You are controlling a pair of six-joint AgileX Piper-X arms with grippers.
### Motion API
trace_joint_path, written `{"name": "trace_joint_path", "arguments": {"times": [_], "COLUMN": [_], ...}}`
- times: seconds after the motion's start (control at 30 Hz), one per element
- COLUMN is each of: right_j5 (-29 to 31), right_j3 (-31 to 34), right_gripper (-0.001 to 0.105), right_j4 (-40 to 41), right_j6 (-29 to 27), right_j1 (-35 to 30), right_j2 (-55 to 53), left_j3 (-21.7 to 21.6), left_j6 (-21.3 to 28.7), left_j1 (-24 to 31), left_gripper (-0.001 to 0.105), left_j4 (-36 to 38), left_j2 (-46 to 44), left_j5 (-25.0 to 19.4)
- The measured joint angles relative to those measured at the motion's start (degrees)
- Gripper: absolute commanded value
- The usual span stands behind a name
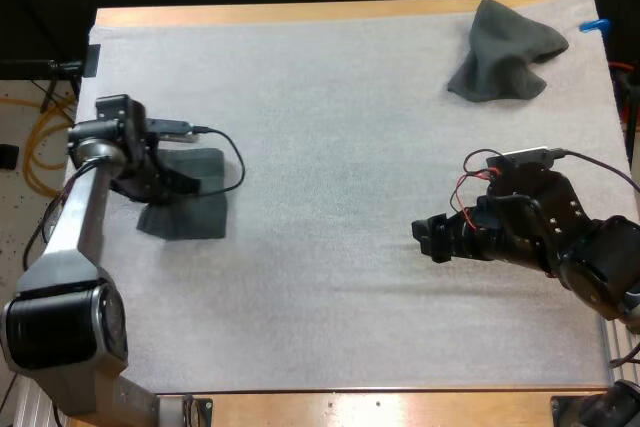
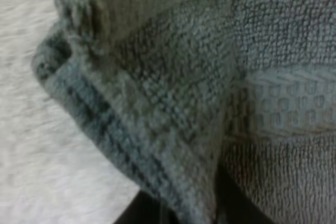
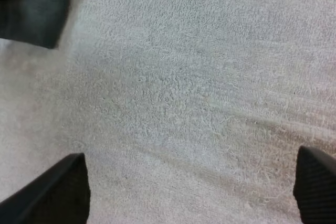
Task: Pick towel from pile fold and stack
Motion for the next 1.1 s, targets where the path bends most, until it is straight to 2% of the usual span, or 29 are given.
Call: {"name": "trace_joint_path", "arguments": {"times": [0.13,0.23,0.3,0.4,0.43,0.57,0.67,0.77,0.83,0.97,1.03,1.1], "right_j5": [0.00,0.00,0.00,0.00,0.00,-0.11,-0.11,-0.11,-0.11,-0.11,-0.92,-1.29], "right_j3": [0.00,0.00,0.00,0.00,0.00,0.00,0.00,0.00,0.00,0.00,0.00,0.00], "right_gripper": [0.077,0.077,0.077,0.077,0.077,0.077,0.077,0.077,0.077,0.077,0.077,0.077], "right_j4": [0.00,0.00,0.00,0.00,0.00,0.00,0.00,0.00,0.00,-0.20,-1.01,-1.40], "right_j6": [0.00,0.00,0.00,0.00,0.00,0.00,0.00,0.00,0.00,0.00,0.00,0.00], "right_j1": [0.00,0.00,0.00,0.00,0.00,0.00,0.00,0.00,0.00,0.00,0.00,0.00], "right_j2": [0.00,0.00,0.00,0.00,0.00,0.00,0.00,0.00,0.00,0.00,0.00,0.00], "left_j3": [0.00,0.00,0.00,-0.93,-1.59,-5.06,-8.33,-9.71,-9.87,-9.87,-9.87,-9.87], "left_j6": [2.08,2.66,3.18,3.44,3.43,3.43,3.18,2.68,2.05,-1.44,-3.68,-3.96], "left_j1": [1.25,1.25,1.25,1.25,1.25,1.25,1.25,1.25,1.25,1.25,0.53,-1.27], "left_gripper": [0.003,0.015,0.028,0.044,0.047,0.049,0.049,0.049,0.049,0.049,0.048,0.048], "left_j4": [0.38,0.42,0.42,1.41,1.75,3.57,4.31,4.38,4.46,5.90,6.98,7.19], "left_j2": [0.00,0.00,0.00,0.00,0.00,0.00,-0.17,-1.63,-3.07,-7.23,-10.30,-14.18], "left_j5": [-0.09,-0.22,-1.31,-5.75,-6.85,-10.79,-11.48,-11.50,-10.37,0.20,2.39,2.37]}}
